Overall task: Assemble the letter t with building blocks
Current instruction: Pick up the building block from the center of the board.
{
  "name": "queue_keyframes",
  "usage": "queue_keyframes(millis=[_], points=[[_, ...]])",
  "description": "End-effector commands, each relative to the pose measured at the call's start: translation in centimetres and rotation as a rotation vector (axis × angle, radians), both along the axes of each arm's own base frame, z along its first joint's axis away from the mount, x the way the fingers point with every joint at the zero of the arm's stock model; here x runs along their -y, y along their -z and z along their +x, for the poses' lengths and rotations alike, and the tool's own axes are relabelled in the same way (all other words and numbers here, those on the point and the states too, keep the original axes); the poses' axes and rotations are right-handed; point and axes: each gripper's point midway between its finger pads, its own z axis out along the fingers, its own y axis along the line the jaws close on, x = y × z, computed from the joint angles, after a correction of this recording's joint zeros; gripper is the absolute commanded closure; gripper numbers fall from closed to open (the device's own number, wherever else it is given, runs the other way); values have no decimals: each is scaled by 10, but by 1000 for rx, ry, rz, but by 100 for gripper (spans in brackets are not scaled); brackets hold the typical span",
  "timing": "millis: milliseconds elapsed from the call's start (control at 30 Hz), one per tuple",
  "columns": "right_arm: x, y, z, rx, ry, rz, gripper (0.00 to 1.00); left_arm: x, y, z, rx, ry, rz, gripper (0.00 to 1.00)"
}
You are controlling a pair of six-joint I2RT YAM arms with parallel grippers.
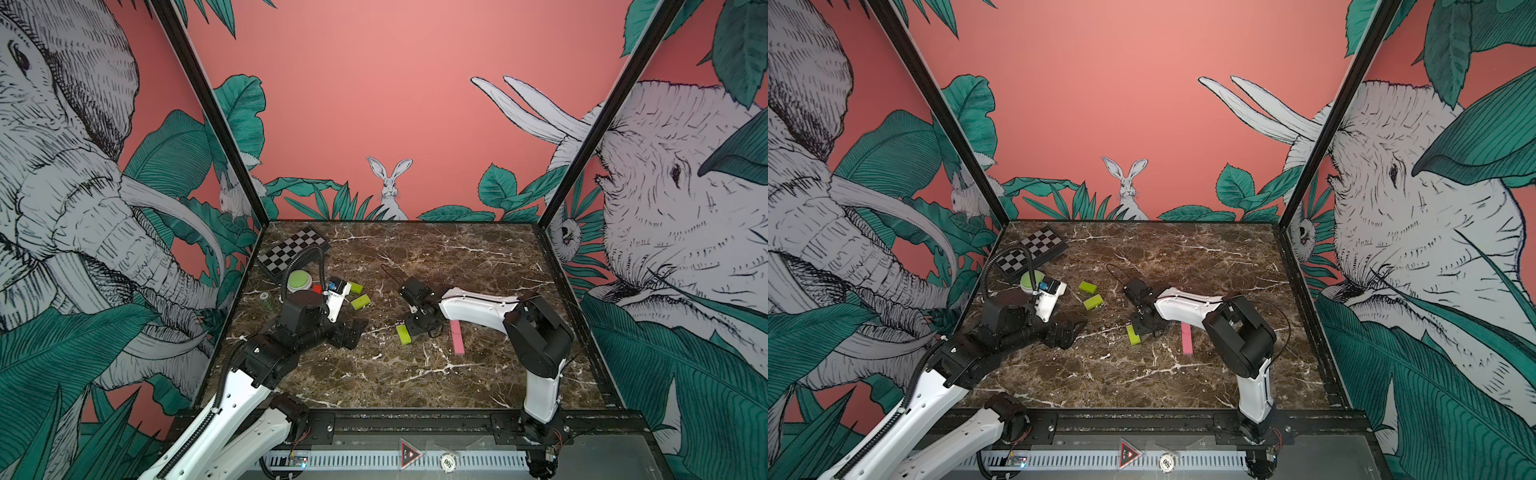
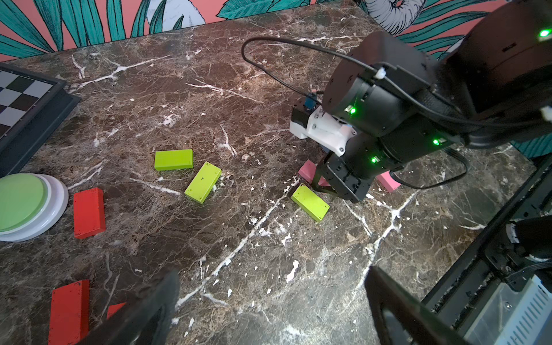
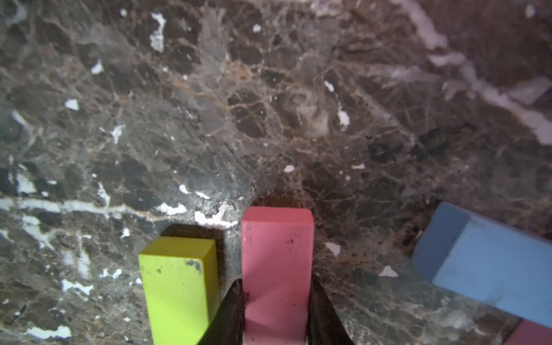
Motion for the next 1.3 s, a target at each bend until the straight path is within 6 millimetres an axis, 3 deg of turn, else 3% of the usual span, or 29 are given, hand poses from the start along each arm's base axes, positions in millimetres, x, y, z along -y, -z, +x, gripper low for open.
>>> queue_keyframes(millis=[0,200,567,933,1033,1267], points=[[6,4,-3,-6,-39,-53,74,-1,2,-3,-7,9,12,1],[22,-9,-2,49,-91,-111,80,-1,2,-3,-6,8,11,1],[54,-59,-8,211,-252,-166,85,0,2,-3,-6,11,9,1],[77,-104,-36,361,-667,-205,86,0,1,-4,-3,15,4,1],[82,-108,-47,393,-817,-222,87,1,1,-4,-2,19,1,1],[100,-105,-63,405,-958,-190,82,2,-1,-6,8,26,-12,1]])
